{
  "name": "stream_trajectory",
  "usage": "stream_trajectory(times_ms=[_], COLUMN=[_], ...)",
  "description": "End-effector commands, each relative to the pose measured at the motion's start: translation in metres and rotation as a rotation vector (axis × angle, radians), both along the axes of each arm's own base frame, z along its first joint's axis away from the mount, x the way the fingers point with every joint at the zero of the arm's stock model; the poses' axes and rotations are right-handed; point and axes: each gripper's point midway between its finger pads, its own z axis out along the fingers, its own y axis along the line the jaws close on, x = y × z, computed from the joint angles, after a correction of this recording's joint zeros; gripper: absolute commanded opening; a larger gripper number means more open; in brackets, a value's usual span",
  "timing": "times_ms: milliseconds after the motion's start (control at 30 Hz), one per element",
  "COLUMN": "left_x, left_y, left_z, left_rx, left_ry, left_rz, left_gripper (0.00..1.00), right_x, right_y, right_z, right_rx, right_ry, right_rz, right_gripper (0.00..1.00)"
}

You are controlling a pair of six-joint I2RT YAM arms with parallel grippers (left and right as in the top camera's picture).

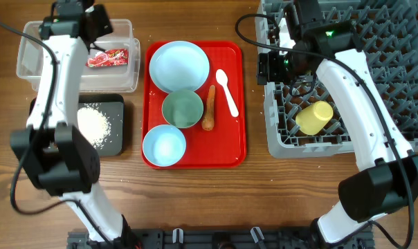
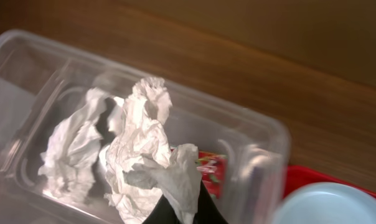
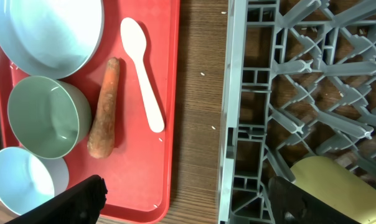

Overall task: Sort waste into correct bins and load items into the dishwasher rack
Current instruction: 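Grasp the white tissue with the left gripper and drop it into the clear bin, then reach the right gripper to the green bowl and grip its rim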

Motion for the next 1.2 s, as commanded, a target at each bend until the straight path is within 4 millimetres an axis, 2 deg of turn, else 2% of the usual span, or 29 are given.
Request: stream_trajectory(times_ms=[0, 33, 67, 133, 233, 400, 500, 567, 633, 667, 700, 733, 933, 1033, 1167], left_x=[0.003, 0.004, 0.004, 0.005, 0.007, -0.002, -0.019, -0.032, -0.049, -0.064, -0.071, -0.087, -0.111, -0.12, -0.115], left_y=[0.02, 0.021, 0.022, 0.021, 0.019, 0.009, -0.016, -0.037, -0.065, -0.089, -0.1, -0.122, -0.174, -0.191, -0.181], left_z=[-0.05, -0.056, -0.061, -0.06, -0.048, -0.013, 0.01, 0.016, 0.016, 0.009, 0.005, -0.004, -0.018, -0.022, -0.022], left_rx=[-0.032, -0.035, -0.036, -0.035, -0.032, -0.037, -0.071, -0.108, -0.153, -0.181, -0.185, -0.191, -0.218, -0.188, -0.194], left_ry=[0.081, 0.087, 0.094, 0.091, 0.066, 0.022, 0.031, 0.061, 0.117, 0.182, 0.216, 0.286, 0.365, 0.386, 0.365], left_rz=[0.036, 0.038, 0.039, 0.037, 0.033, 0.012, -0.045, -0.095, -0.16, -0.212, -0.232, -0.268, -0.295, -0.312, -0.209], left_gripper=[0.23, 0.4, 0.69, 0.84, 0.93, 0.96, 0.97, 0.95, 0.94, 0.94, 0.94, 0.94, 0.94, 0.93, 0.93], right_x=[0.004, 0.004, 0.004, 0.003, 0.004, 0.004, 0.004, 0.004, 0.004, 0.003, 0.003, 0.002, 0.001, -0.001, -0.007], right_y=[-0.001, -0.001, -0.001, -0.001, -0.001, -0.001, -0.001, -0.001, -0.001, 0.002, 0.005, 0.008, 0.024, 0.036, 0.068], right_z=[-0.003, -0.002, -0.002, -0.003, -0.003, -0.003, -0.002, -0.002, -0.002, -0.002, -0.002, -0.001, 0.0, 0.0, -0.006], right_rx=[-0.018, -0.018, -0.018, -0.019, -0.019, -0.019, -0.018, -0.017, -0.015, -0.002, 0.009, 0.01, 0.019, 0.029, 0.081], right_ry=[-0.003, -0.004, -0.004, -0.002, -0.003, -0.003, -0.003, -0.004, -0.003, 0.0, 0.001, -0.003, -0.015, -0.021, -0.032], right_rz=[0.003, 0.002, 0.002, 0.003, 0.006, 0.006, 0.002, 0.002, 0.002, 0.007, 0.013, 0.021, 0.051, 0.061, 0.128], right_gripper=[0.87, 0.87, 0.87, 0.87, 0.87, 0.87, 0.87, 0.87, 0.87, 0.87, 0.87, 0.87, 0.87, 0.87, 0.87])
